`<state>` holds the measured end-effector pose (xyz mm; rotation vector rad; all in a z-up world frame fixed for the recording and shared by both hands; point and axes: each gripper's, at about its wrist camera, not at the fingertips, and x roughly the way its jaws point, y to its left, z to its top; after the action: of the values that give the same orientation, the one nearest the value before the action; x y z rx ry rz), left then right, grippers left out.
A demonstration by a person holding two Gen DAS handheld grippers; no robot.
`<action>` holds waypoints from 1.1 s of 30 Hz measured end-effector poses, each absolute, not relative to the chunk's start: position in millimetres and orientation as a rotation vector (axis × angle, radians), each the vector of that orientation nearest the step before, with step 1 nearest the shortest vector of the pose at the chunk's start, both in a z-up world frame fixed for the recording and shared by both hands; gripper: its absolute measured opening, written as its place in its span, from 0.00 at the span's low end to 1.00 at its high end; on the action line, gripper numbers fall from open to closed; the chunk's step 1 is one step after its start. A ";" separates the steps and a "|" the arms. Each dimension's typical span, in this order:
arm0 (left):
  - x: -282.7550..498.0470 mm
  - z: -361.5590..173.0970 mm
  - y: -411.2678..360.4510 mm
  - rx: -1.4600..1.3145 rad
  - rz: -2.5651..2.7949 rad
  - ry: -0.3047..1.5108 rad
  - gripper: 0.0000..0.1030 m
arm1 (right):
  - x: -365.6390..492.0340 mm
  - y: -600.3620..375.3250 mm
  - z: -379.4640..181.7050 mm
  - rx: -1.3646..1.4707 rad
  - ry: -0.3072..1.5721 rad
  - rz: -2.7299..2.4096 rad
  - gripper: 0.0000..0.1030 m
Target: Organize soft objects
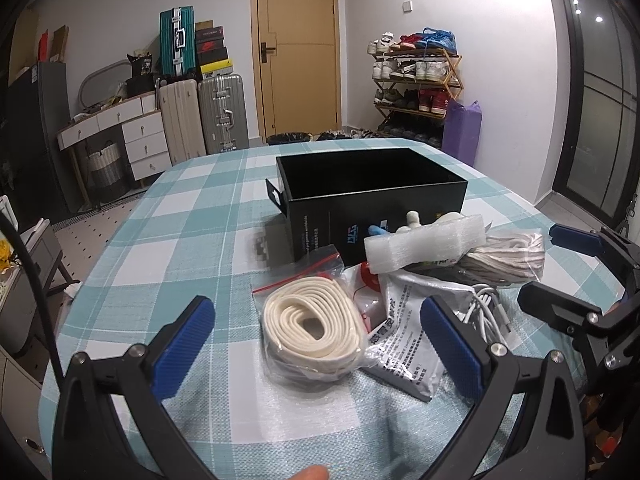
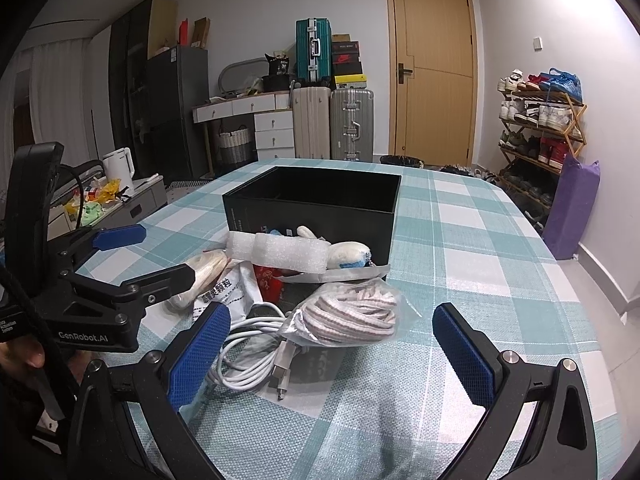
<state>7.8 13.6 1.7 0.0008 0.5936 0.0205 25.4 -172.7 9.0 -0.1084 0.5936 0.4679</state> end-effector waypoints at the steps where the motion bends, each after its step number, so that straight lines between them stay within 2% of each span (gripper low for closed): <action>1: 8.7 1.5 14.7 -0.002 0.024 0.600 1.00 | 26.9 -172.6 9.3 -0.111 0.598 0.465 1.00; 27: 54.4 -16.2 29.7 -0.080 0.034 0.798 1.00 | 72.4 -161.8 -4.8 -0.117 0.786 0.441 0.99; 30: 55.5 -16.8 30.8 -0.095 0.013 0.808 0.99 | 76.1 -161.5 -6.7 -0.117 0.799 0.441 0.92; 31: 55.3 -16.9 31.3 -0.103 0.002 0.809 0.95 | 77.2 -161.4 -7.6 -0.117 0.806 0.444 0.86; 33: 54.5 -16.9 31.9 -0.124 -0.024 0.815 0.90 | 78.8 -161.6 -8.8 -0.113 0.815 0.450 0.84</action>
<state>54.5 31.9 -16.9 -0.1243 0.8153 -0.0244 78.8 -161.6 -8.8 -0.1126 0.8147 0.4499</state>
